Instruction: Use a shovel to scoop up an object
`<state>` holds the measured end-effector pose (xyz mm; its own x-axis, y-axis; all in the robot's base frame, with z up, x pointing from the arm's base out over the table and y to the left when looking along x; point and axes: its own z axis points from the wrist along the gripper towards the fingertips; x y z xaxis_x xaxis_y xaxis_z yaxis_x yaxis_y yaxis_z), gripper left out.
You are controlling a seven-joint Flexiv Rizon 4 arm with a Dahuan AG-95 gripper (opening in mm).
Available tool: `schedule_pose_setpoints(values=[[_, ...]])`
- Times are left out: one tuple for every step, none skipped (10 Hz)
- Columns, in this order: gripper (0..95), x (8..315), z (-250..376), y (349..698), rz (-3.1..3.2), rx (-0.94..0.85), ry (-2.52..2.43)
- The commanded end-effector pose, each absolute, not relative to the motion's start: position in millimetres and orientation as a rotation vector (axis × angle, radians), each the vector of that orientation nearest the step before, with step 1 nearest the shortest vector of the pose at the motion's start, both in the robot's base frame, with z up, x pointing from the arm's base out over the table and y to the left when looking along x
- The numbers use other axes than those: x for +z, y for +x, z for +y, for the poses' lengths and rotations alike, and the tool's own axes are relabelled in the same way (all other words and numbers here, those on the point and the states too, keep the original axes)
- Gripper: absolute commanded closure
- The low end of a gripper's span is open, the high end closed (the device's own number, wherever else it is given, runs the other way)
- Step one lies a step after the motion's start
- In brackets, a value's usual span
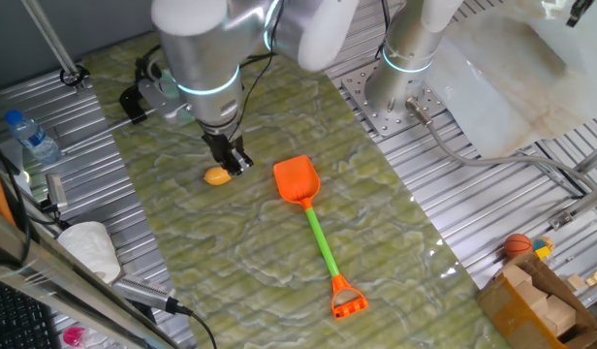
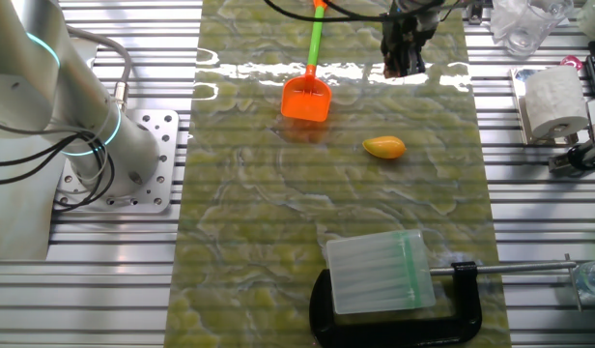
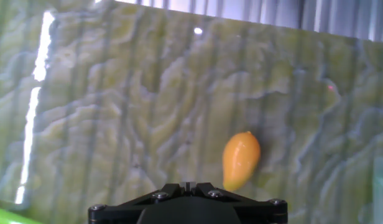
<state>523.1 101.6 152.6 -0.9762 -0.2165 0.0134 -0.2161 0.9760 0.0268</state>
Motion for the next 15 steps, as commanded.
schedule_pose_setpoints(values=[[95.0,152.0,100.6,522.9,-3.129,0.094,0.225],[95.0,152.0,100.6,522.9,-3.134,0.087,0.247],[95.0,152.0,100.6,522.9,-3.137,0.079,0.276],[95.0,152.1,100.7,523.0,-3.128,0.067,0.317],[95.0,152.3,100.8,523.0,-3.133,0.056,0.318],[95.0,152.3,100.8,523.0,-3.13,0.046,0.329],[95.0,152.5,100.7,522.8,-3.125,0.019,0.381],[95.0,152.9,100.7,522.7,-3.097,0.017,0.565],[95.0,152.9,100.7,522.7,-3.085,0.012,0.632],[95.0,152.9,100.7,522.7,-3.079,0.004,0.643],[95.0,152.9,100.7,522.7,-3.076,0.004,0.64],[95.0,152.9,100.7,522.7,-3.077,0.005,0.642],[95.0,152.8,100.6,522.7,-3.07,0.004,0.678],[95.0,152.6,100.4,522.4,-3.064,0.005,0.705],[95.0,152.3,99.9,521.9,-3.064,0.007,0.706]])
